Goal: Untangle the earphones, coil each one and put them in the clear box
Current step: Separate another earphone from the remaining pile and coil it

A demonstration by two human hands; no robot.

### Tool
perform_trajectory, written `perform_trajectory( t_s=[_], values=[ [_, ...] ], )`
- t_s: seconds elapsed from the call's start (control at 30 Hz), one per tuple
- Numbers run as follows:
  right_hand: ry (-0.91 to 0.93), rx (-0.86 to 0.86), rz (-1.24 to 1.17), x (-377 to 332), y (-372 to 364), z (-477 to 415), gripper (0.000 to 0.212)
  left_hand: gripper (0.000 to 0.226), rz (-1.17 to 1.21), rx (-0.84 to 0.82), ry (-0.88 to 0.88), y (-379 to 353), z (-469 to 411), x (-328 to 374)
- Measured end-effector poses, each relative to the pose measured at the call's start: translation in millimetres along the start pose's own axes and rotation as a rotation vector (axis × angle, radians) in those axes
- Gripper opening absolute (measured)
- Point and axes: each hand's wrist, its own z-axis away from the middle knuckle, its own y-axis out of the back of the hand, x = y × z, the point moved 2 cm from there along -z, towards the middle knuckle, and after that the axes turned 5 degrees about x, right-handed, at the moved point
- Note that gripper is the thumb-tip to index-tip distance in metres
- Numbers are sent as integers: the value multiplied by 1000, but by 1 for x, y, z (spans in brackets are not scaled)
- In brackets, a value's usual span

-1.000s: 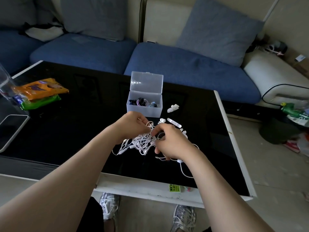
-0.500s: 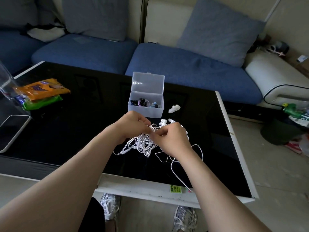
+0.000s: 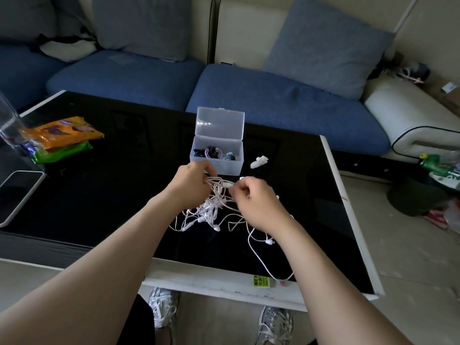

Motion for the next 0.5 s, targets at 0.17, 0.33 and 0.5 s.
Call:
perform_trajectory(
  t_s=[0.17,0.33,0.5],
  values=[
    [-25,188,-361,-7,31,3,23,48,-318,207,21,9,-1,-6],
    [-75,215,-493,-12,58,15,30,53,-576,204,58,9,2,-6],
    [-14,54,-73,-9,52,27,25,36,47,25,-125,1,6,32]
  ],
)
